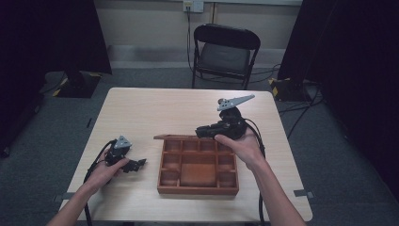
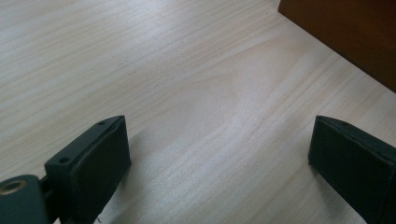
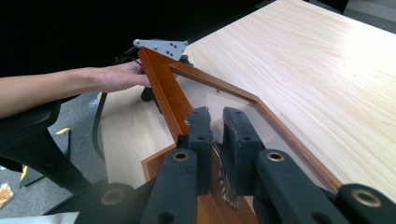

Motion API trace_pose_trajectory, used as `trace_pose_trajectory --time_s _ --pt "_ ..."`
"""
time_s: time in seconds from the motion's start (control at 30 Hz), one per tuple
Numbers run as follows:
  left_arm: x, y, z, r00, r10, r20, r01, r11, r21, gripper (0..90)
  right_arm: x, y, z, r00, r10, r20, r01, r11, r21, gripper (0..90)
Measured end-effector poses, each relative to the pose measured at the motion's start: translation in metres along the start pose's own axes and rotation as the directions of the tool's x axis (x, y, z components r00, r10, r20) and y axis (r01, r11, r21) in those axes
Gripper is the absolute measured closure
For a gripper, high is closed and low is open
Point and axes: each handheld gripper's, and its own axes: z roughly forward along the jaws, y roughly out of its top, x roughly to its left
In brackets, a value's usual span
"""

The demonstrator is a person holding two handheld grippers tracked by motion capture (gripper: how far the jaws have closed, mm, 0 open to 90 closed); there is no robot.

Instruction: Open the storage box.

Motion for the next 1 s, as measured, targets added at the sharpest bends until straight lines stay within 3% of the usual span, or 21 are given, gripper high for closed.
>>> trace_pose_trajectory --time_s 1.0 --pt "0.0001 0.0001 0.0002 1.0000 0.001 0.000 -0.001 1.0000 -0.001 4.6 0.0013 -0.0007 -0.0010 0.9993 -0.009 0.037 0.011 0.9986 -0.052 83.6"
